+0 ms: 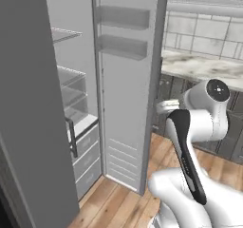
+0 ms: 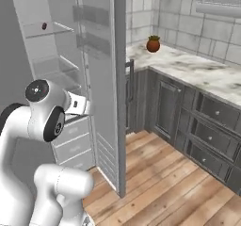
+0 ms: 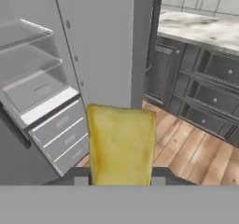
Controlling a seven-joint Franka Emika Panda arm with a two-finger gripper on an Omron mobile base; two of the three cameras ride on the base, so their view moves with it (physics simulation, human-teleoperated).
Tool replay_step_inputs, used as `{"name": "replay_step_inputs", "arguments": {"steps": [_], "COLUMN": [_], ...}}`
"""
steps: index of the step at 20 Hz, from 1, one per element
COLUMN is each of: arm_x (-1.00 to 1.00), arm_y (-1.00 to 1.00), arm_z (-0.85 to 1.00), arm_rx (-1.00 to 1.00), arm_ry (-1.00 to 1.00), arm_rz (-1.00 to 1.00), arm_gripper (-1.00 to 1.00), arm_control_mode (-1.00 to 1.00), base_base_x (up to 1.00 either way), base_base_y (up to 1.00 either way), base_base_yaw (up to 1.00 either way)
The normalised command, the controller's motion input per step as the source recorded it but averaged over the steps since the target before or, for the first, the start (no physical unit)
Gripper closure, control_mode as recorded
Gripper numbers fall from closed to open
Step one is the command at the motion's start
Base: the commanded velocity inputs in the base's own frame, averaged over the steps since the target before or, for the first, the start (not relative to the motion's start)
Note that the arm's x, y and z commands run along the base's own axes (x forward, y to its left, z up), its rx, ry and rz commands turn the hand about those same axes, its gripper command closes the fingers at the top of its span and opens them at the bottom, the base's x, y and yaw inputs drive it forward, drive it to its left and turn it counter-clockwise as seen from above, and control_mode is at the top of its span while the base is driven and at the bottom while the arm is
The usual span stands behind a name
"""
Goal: Retrieve the sausage and cheese from the fridge and place them on the cutting board on the counter.
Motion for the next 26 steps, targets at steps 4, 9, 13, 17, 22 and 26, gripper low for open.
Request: {"name": "replay_step_inputs", "arguments": {"steps": [4, 9, 13, 17, 22, 26], "arm_x": [0.00, 0.00, 0.00, 0.00, 0.00, 0.00], "arm_y": [0.00, 0.00, 0.00, 0.00, 0.00, 0.00], "arm_z": [0.00, 0.00, 0.00, 0.00, 0.00, 0.00], "arm_rx": [0.00, 0.00, 0.00, 0.00, 0.00, 0.00], "arm_ry": [0.00, 0.00, 0.00, 0.00, 0.00, 0.00], "arm_rz": [0.00, 0.00, 0.00, 0.00, 0.00, 0.00], "arm_gripper": [1.00, 1.00, 1.00, 1.00, 1.00, 1.00], "arm_control_mode": [1.00, 1.00, 1.00, 1.00, 1.00, 1.00], "base_base_x": [-0.03, 0.00, 0.00, 0.02, 0.10, 0.12], "base_base_y": [-0.50, -0.50, -0.51, -0.43, -0.33, -0.31], "base_base_yaw": [-0.59, -0.62, -0.63, -0.67, -0.70, -0.67]}}
